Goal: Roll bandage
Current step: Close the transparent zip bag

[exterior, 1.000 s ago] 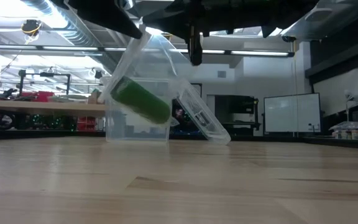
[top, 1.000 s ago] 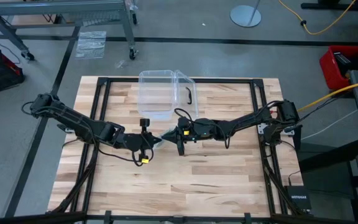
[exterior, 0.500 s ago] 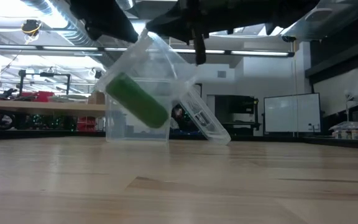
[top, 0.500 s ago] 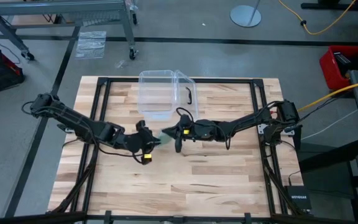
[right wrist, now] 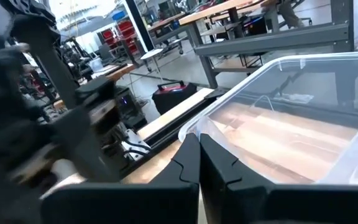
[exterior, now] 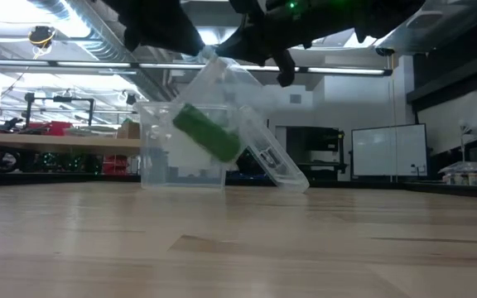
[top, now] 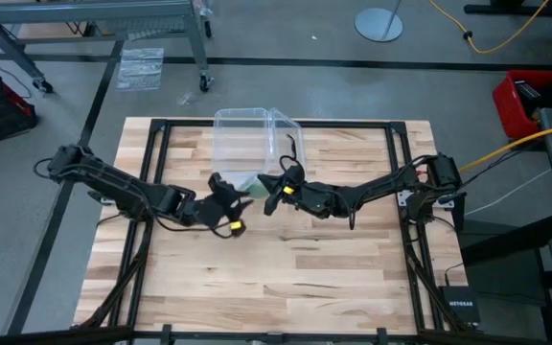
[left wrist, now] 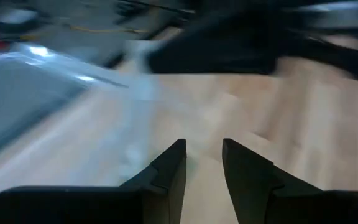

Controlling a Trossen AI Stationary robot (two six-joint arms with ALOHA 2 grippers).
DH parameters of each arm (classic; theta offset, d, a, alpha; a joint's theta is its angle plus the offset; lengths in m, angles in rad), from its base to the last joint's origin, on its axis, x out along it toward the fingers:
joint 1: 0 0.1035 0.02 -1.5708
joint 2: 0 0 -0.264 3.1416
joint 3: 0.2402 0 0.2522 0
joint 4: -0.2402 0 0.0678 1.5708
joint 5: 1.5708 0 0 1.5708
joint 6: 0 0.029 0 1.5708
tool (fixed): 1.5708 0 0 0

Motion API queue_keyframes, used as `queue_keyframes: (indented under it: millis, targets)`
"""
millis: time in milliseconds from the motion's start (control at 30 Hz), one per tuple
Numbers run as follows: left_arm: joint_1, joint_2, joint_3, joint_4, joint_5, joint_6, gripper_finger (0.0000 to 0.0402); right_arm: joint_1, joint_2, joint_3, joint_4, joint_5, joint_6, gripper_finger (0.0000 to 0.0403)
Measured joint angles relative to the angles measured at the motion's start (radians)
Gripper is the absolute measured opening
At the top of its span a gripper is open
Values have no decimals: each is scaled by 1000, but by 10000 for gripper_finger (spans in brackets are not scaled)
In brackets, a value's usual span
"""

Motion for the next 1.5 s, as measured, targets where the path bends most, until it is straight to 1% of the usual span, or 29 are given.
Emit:
queue_keyframes:
  millis: [100, 167, 300, 400, 467, 567, 700, 800, 1000, 1100, 1200, 1400, 1500]
  targets:
    - [18, 22, 0, 9, -106, -28, 98, 0, 0, 3, 11, 0, 1, 0]
    - [27, 40, 0, 12, -143, -50, 98, 0, 0, 11, 9, -1, 2, 0]
    - [43, 85, 0, 44, -147, -116, 98, 0, 0, 27, 1, 0, -3, 0]
    - [43, 86, -1, 24, -141, -143, 98, 0, 0, 26, -14, 2, -6, 0]
    - [43, 83, -1, 22, -135, -117, 98, 0, 0, 27, -18, -1, -6, 0]
    - [43, 83, -1, 39, -93, -41, 98, 0, 0, 29, -29, -18, -9, 0]
    - [37, 83, -1, 79, -80, 141, 98, 0, 0, 29, -21, -97, -9, 0]
    - [24, 83, -1, 120, -80, 217, 98, 0, 0, 29, -23, -136, -9, 0]
    - [-8, 83, -1, 143, -83, 199, 98, 1, 0, 29, -25, -140, -9, 0]
    - [-23, 83, -1, 142, -135, 216, 98, 1, 0, 29, -26, -142, -9, 0]
    - [-26, 83, -1, 151, -180, 192, 98, 1, 0, 29, -23, -167, -9, 0]
    - [-32, 83, 0, 165, -189, 184, 98, 1, 0, 29, -26, -193, -10, 0]
    - [-35, 83, 0, 168, -190, 155, 98, 1, 0, 29, -26, -195, -9, 0]
